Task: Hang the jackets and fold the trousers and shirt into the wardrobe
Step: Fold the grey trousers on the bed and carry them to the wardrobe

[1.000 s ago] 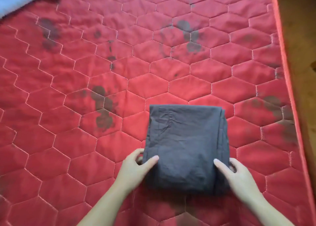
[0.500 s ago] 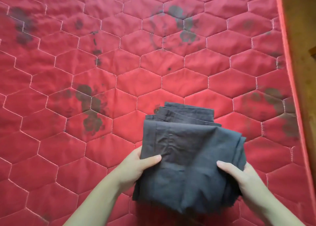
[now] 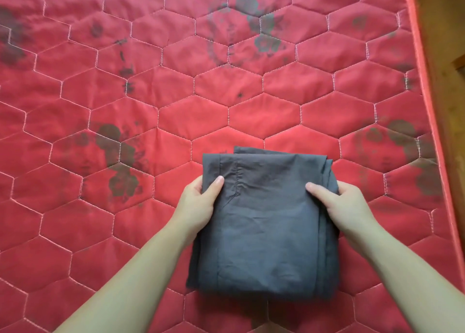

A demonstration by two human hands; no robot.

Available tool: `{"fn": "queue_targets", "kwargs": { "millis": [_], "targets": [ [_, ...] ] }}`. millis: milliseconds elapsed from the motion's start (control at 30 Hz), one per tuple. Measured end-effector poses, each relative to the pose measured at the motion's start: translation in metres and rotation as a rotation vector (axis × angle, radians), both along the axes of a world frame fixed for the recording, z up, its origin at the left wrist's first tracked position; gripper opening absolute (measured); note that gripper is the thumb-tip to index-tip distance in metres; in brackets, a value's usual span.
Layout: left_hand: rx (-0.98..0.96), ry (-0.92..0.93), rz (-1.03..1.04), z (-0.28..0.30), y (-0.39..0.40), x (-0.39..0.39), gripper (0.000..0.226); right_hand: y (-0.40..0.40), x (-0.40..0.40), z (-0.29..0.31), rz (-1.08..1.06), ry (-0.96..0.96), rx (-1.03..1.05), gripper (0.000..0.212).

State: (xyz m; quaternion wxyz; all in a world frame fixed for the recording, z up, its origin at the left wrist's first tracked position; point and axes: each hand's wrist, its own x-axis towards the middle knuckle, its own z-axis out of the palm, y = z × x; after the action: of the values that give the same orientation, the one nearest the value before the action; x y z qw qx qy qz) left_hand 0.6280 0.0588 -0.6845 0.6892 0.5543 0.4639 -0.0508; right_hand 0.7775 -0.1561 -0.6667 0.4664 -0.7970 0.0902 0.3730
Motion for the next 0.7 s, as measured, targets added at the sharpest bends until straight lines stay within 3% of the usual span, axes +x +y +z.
{"fn": "queue_targets", "kwargs": {
  "millis": [100, 167, 200, 267, 333, 400, 500, 600, 700],
  "targets": [
    [0.234, -0.009, -0.034, 0.003, 0.002, 0.008, 0.013, 0.004, -0.002, 0.000, -0.044, -0.108, -0.003, 0.022],
    [0.584, 0.072, -0.117, 0.004, 0.002, 0.009, 0.012, 0.006, -0.001, -0.003, -0.015, -0.166, -0.071, 0.019],
    [0.784, 0.106, -0.148, 0.006, 0.000, 0.010, 0.027, 0.008, -0.001, -0.002, 0.018, -0.230, -0.132, 0.018],
    [1.091, 0.049, -0.206, 0.014, -0.013, 0.013, 0.056, 0.016, -0.005, 0.009, 0.170, -0.526, -0.293, 0.050],
    [1.288, -0.006, -0.351, 0.020, -0.034, 0.017, 0.073, 0.029, -0.021, 0.019, 0.432, -0.891, -0.332, 0.066],
    [1.330, 0.075, -0.372, 0.021, -0.043, 0.020, 0.090, 0.044, -0.043, 0.017, 0.680, -1.008, -0.312, 0.066],
    [1.232, 0.230, -0.157, 0.018, -0.035, 0.025, 0.098, 0.060, -0.056, 0.001, 0.831, -0.885, -0.390, 0.063],
    [1.304, 0.118, -0.518, 0.006, -0.044, 0.031, 0.072, 0.059, -0.048, -0.019, 0.883, -0.825, -0.497, 0.062],
    [1.198, 0.167, -0.773, -0.019, -0.047, 0.029, 0.059, 0.056, -0.044, -0.032, 0.936, -0.860, -0.541, 0.063]
  ]
}}
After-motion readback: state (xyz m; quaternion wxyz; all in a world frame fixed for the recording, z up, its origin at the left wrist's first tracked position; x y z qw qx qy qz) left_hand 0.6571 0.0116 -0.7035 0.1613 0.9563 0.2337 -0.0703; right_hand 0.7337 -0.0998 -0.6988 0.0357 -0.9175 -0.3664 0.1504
